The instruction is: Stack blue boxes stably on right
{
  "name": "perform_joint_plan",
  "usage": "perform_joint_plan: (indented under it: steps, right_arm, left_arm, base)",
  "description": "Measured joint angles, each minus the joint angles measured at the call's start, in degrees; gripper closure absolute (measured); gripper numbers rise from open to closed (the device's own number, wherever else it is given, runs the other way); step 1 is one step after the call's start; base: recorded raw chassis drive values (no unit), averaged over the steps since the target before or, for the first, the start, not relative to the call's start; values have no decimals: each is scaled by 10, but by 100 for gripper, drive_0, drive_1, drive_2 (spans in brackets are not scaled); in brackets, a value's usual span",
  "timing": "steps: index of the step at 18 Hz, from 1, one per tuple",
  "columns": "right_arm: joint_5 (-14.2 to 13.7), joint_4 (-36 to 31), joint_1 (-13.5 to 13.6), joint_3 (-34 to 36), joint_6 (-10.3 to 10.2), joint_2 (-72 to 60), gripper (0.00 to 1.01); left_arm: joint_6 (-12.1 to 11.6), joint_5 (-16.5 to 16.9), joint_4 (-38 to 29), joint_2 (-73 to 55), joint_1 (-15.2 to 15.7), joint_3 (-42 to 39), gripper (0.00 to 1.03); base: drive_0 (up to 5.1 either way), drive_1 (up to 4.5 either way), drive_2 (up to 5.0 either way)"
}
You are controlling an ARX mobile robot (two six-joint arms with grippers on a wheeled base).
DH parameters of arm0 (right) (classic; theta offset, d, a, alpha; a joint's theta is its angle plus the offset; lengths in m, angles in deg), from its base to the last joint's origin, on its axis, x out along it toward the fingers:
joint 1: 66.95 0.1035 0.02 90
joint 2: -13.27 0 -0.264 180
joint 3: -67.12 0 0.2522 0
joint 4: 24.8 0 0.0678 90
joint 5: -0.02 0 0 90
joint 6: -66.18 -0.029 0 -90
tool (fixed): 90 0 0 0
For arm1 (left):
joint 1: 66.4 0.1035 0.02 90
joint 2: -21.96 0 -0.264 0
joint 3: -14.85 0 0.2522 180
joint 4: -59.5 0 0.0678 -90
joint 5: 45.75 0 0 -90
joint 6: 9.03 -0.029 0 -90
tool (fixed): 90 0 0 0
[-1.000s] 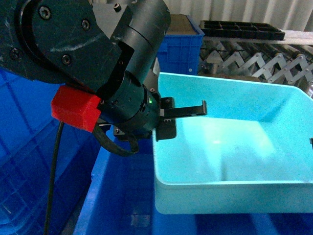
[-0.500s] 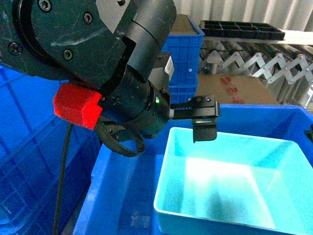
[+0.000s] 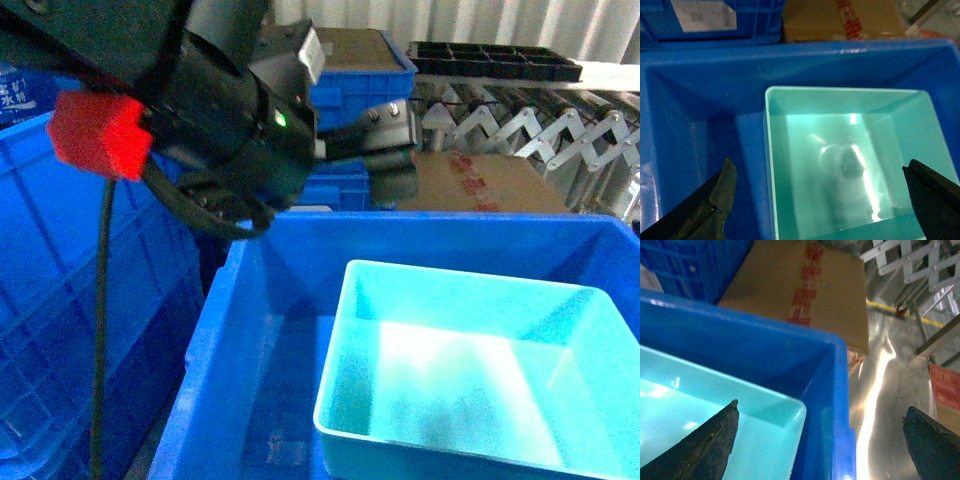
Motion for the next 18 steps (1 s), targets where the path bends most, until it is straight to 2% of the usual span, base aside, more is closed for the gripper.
perform_joint_plan:
  steps: [2, 4, 6, 8, 10, 11, 12, 13, 14, 15, 16, 17, 18]
  right_arm:
    - [12, 5, -1, 0, -13, 42, 3]
    - [32, 17, -11, 4, -30, 103, 3]
    - [56, 36, -30, 18, -49, 160, 3]
    - [88, 73, -61, 43, -75, 236, 3]
    - [110, 116, -83, 76, -82, 317, 3]
    - [122, 140, -89, 90, -82, 360, 3]
    - [122, 151, -95, 113, -84, 412, 3]
    - [136, 178, -107, 137, -82, 481, 3]
    - [151, 226, -130, 141, -93, 546, 3]
    - [161, 236, -162, 136, -105, 586, 3]
    - [172, 257, -194, 120, -128, 593, 3]
    - [160, 249, -202, 128, -160, 595, 3]
    - [149, 249, -188, 134, -174, 591, 3]
  left_arm:
    - [0, 35, -2, 39, 26, -11, 5]
    - [-1, 72, 2, 113, 64, -54, 5]
    - [2, 79, 3, 174, 105, -93, 5]
    - [12, 109, 24, 251, 164, -142, 5]
    - [18, 117, 54, 325, 212, -176, 5]
    - [20, 115, 72, 366, 226, -192, 5]
    - [27, 106, 103, 419, 233, -207, 5]
    - [45, 111, 151, 478, 231, -216, 5]
    - [54, 102, 177, 529, 221, -220, 5]
    - [75, 89, 189, 573, 221, -220, 5]
    - [88, 71, 193, 604, 221, -218, 5]
    - [90, 57, 165, 613, 225, -220, 5]
    - [102, 74, 151, 608, 234, -221, 5]
  base:
    - [0, 0, 0]
    - [0, 0, 0]
    - [0, 0, 0]
    - [0, 0, 0]
    - [0, 0, 0]
    - [0, 0, 0]
    - [0, 0, 0]
    - [0, 0, 0]
    - [0, 0, 0]
    - [0, 0, 0]
    - [0, 0, 0]
    - [0, 0, 0]
    - [0, 0, 0]
